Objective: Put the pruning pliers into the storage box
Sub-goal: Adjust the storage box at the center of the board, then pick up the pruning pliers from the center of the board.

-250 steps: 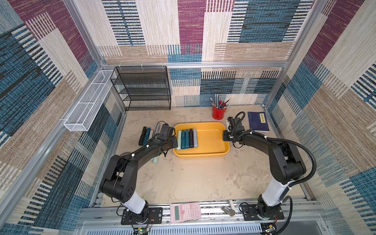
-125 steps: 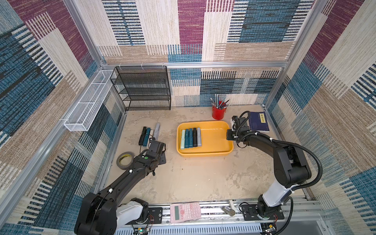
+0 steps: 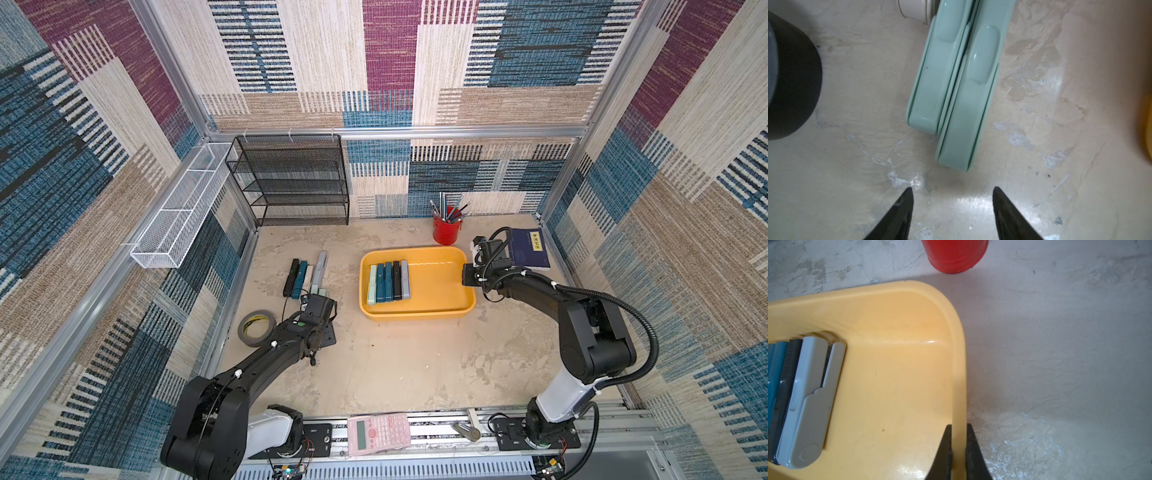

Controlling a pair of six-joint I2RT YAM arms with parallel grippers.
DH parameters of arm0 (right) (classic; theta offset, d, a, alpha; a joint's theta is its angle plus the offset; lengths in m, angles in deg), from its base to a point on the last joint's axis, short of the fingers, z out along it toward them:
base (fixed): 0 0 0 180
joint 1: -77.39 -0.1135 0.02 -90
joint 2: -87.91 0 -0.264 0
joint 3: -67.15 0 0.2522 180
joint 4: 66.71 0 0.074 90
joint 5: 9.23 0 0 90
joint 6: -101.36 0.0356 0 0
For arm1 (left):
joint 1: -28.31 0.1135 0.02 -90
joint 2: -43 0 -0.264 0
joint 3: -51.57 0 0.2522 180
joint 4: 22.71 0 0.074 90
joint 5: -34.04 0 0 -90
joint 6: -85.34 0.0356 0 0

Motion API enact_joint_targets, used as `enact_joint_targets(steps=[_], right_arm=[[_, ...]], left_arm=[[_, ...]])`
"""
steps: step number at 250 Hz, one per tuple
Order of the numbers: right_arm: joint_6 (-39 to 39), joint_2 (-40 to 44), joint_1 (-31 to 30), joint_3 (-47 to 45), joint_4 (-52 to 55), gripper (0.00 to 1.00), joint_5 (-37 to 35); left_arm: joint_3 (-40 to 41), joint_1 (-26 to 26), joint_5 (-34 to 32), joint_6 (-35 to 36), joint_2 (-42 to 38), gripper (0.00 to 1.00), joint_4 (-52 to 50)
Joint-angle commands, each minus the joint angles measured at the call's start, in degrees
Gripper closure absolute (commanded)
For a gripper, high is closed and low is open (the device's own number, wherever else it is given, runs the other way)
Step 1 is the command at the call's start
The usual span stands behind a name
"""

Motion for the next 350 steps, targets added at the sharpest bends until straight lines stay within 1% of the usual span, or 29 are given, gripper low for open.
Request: enact_joint_targets(steps=[1,16,77,126,152,195,219,239,264,295,320,326,337,350], right_arm=[[0.7,0.3,-0.1,-0.2,-3.0,0.97,1.8],[0.7,0.2,-0.1,-0.3,-3.0,0.97,1.7],[0.8,-0.7,-0.1,0.2,-2.8,0.97,1.8],[0.7,-0.8,-0.1,0.4,-2.7,0.97,1.5],[0.6,-1.0,-0.1,0.5,-2.6,0.97,1.5],[0.6,-1.0,-0.1,0.4,-2.7,0.97,1.7],[0.7,-0.8,-0.1,0.2,-2.9,0.97,1.8],[0.7,-0.8,0.0,0.1,-3.1,0.97,1.6],[0.7,-0.8,0.0,0.0,-3.1,0.97,1.8],[0.8,-0.8,0.0,0.1,-3.1,0.97,1.9],[0.8,-0.7,0.0,0.0,-3.1,0.97,1.8],[0.8,-0.7,0.0,-0.1,-3.2,0.97,1.7],[0.9,-0.5,0.0,-0.2,-3.2,0.97,1.7],[1.1,-0.4,0.0,-0.6,-3.3,0.97,2.0]], left_arm=[[-0.9,1.4,1.8,1.2,2.0,0.40,2.6],[-1.3,1.9,2.7,1.8,3.2,0.43,3.3],[-5.0,2.0,5.2,4.7,7.8,0.61,3.6],[-7.1,2.0,6.9,5.5,10.6,0.66,2.7],[-8.6,1.9,6.3,5.6,11.6,0.66,1.4],[-11.8,1.9,4.9,6.0,14.6,0.53,-0.7],[-12.7,2.0,4.4,6.1,15.8,0.52,-0.9],[-13.5,1.9,4.5,6.2,17.0,0.53,-1.4],[-14.1,1.9,4.6,6.4,18.0,0.58,-1.4],[-14.6,2.0,4.6,6.9,17.8,0.67,-1.3],[-15.6,1.9,4.9,7.7,17.6,0.77,-1.5],[-15.9,2.0,5.0,7.9,17.6,0.81,-1.7],[-16.7,1.9,5.2,8.4,17.6,0.85,-2.3],[-17.8,1.7,5.2,9.0,17.3,0.91,-3.0]])
